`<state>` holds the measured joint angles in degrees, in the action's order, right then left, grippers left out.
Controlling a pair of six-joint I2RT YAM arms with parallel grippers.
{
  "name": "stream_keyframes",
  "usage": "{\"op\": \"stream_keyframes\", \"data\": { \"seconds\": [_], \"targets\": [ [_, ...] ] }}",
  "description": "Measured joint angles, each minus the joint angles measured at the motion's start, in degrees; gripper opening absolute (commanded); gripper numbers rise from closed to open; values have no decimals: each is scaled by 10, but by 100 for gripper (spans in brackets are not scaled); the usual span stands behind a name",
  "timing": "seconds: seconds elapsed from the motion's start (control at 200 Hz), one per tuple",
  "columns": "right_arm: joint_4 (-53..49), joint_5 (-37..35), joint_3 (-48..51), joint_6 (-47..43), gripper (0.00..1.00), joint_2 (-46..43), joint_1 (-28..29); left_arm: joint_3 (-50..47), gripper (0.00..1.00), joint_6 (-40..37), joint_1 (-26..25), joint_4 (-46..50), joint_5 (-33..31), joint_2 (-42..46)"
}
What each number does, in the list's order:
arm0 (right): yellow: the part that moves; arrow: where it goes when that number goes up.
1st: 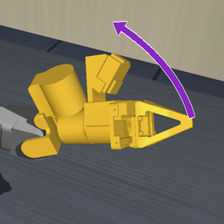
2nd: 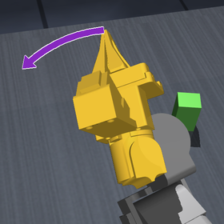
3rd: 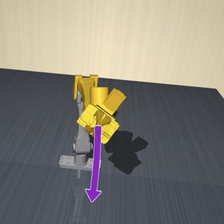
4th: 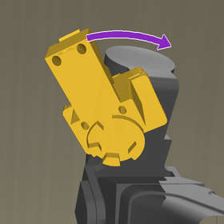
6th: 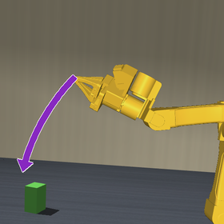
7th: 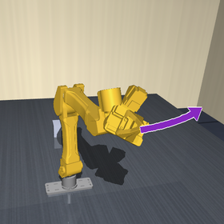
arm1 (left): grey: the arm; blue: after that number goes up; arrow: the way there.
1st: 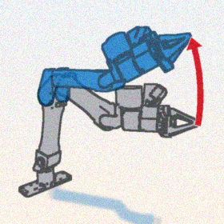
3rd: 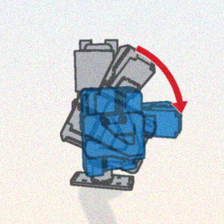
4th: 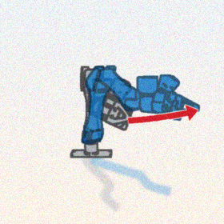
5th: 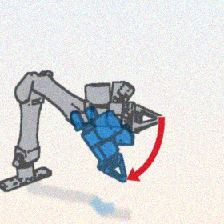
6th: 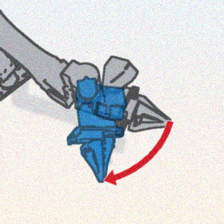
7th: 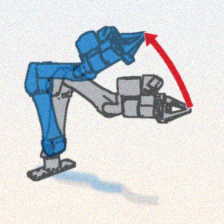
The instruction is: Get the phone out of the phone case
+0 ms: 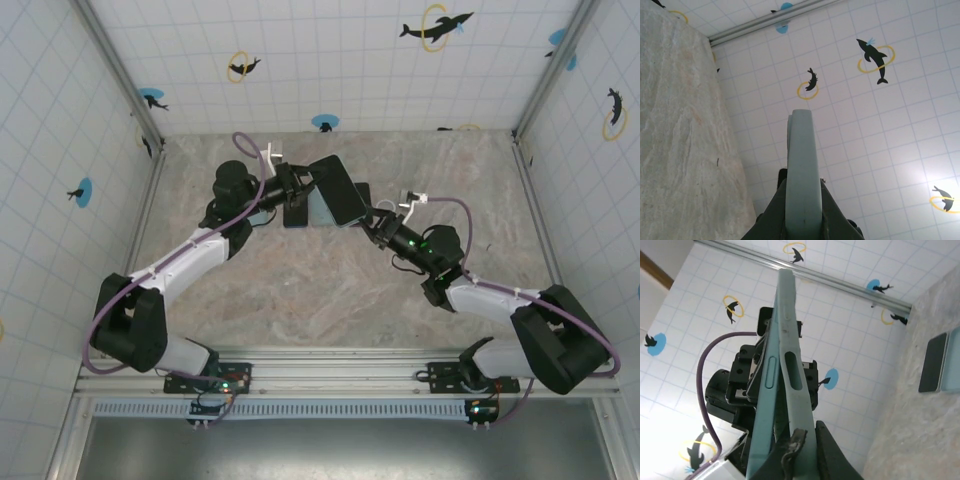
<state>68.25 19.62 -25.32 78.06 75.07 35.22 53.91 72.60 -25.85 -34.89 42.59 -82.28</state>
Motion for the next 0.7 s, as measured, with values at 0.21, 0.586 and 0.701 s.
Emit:
{"op": "stream_keyframes", "data": {
  "seconds": [0.21, 0.586, 0.701],
  "targets": [
    [27, -11, 1, 47, 0, 9, 3, -4, 24, 15, 0, -8, -18, -8],
    [14, -35, 11, 70, 0, 9, 4, -10, 56, 26, 0, -8, -53, -29],
    [4, -51, 11, 69, 0, 9, 3, -10, 62, 17, 0, 6, -68, -29]
  ]
}}
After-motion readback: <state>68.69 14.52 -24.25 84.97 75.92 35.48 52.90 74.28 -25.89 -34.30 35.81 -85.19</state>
